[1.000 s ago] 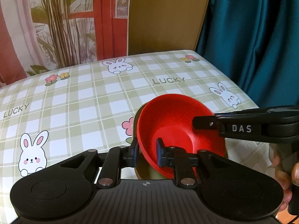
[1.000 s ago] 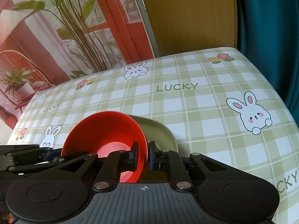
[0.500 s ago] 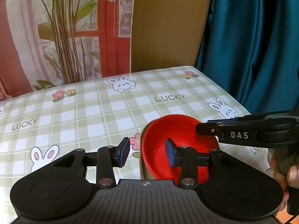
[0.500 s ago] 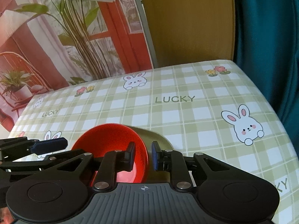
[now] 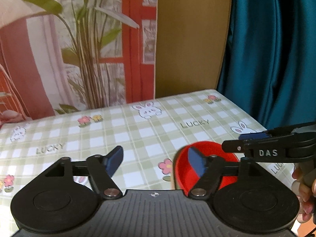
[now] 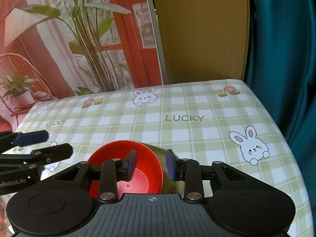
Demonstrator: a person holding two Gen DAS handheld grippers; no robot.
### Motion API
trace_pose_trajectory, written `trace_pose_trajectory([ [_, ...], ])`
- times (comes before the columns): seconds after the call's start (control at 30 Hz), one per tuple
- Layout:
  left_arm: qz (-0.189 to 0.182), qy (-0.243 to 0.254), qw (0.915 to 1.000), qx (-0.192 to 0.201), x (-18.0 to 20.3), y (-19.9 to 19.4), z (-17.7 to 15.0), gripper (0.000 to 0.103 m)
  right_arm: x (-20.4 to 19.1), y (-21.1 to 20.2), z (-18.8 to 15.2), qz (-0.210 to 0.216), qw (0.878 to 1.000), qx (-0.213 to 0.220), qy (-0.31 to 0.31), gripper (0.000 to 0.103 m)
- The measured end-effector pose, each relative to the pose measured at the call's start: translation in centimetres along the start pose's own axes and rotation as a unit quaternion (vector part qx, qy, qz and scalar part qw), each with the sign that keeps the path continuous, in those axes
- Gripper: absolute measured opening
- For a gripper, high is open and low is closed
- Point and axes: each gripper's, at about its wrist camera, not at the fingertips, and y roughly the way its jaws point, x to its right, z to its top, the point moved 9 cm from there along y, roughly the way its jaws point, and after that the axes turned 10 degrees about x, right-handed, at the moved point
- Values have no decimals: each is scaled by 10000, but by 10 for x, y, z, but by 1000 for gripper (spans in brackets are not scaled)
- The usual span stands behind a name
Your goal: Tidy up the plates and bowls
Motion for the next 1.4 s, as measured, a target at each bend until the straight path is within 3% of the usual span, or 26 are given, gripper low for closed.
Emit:
trace_pose_trajectory([
  [0.13, 261, 93, 9995, 158, -10, -9, 8, 80, -7, -5, 5, 64, 10000, 52, 12, 64],
  [0.27, 523, 207, 9981, 247, -19, -17, 11, 81, -14, -8, 8, 17, 9999, 98, -59, 80],
  [0.33, 605, 239, 9974, 298, -22, -21, 11, 81, -16, -9, 9, 12, 9999, 124, -28, 93],
  [0.4, 690, 210, 9969, 318, -25, -24, 11, 82, -16, -11, 9, -37, 9999, 131, -8, 99],
  [0.67, 871, 31, 9951, 459, -37, -38, 15, 82, -21, -15, 9, -159, 9997, 174, 45, 103],
  [0.87, 1308, 153, 9899, 527, -61, -68, 42, 82, -32, -29, 21, -173, 9992, 361, 95, 103],
  [1.13, 1725, 83, 9764, 1296, -95, -147, 103, 82, -78, -74, 73, 82, 9952, 979, -3, 103],
  [1.4, 2106, 98, 9611, 1783, -110, -208, 131, 85, -134, -129, 121, 266, 9841, 1719, -370, 103],
])
